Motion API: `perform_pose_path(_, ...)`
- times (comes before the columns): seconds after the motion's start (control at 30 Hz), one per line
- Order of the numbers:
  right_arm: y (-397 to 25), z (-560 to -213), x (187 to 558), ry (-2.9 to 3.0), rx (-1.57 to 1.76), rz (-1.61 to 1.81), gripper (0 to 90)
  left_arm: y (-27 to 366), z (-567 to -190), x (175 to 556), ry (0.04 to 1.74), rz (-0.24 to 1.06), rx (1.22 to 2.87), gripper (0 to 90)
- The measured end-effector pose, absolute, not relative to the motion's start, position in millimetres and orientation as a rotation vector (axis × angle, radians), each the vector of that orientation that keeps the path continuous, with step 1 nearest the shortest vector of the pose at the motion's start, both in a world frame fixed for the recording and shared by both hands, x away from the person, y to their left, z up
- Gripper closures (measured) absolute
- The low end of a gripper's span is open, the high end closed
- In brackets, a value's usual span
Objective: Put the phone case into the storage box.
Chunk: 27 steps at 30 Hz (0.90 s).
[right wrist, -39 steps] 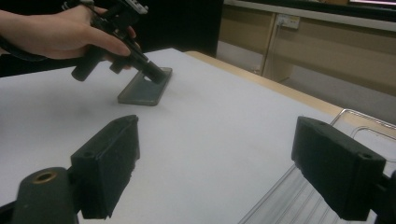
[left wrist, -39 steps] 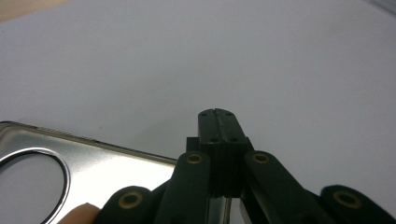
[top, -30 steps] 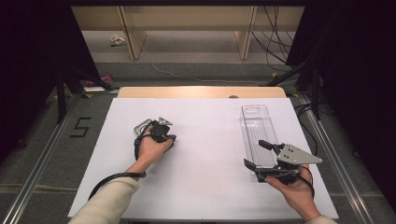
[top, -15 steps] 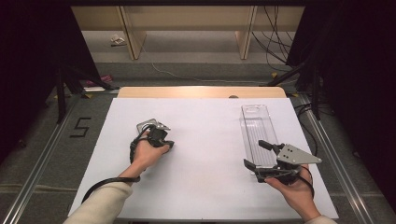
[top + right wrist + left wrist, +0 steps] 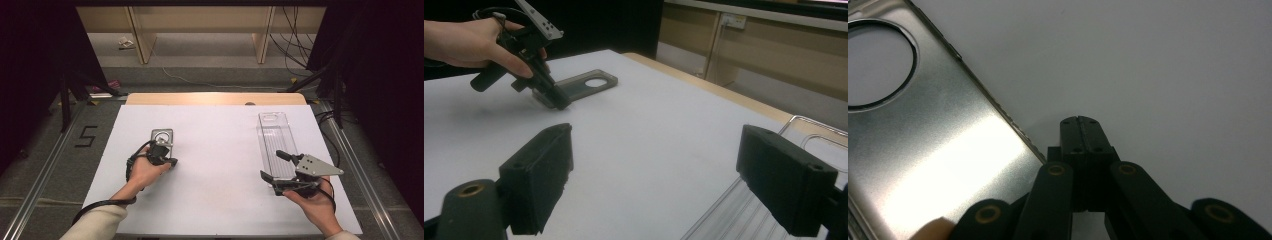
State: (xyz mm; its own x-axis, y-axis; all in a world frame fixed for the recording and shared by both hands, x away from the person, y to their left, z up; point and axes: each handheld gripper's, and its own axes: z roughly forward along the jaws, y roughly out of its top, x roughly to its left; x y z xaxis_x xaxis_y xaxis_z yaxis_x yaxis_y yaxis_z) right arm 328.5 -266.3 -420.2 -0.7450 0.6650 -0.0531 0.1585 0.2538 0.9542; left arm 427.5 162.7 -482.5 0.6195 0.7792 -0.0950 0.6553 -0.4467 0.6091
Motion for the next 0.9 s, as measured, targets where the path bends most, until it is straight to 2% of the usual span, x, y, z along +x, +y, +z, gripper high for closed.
perform_pose_path(0.8, -266.4, -420.4, 328.4, 2.085, 0.744, 1.500, 16.1, 168.3, -481.8, 425.7, 1.099, 0.269, 2.254, 89.6)
perform_pose_path(0.9, -266.6, -419.9, 328.1, 2.080, 0.743, 1.503, 16.2, 170.0, -476.4, 425.4, 1.050, 0.225, 2.246, 80.7)
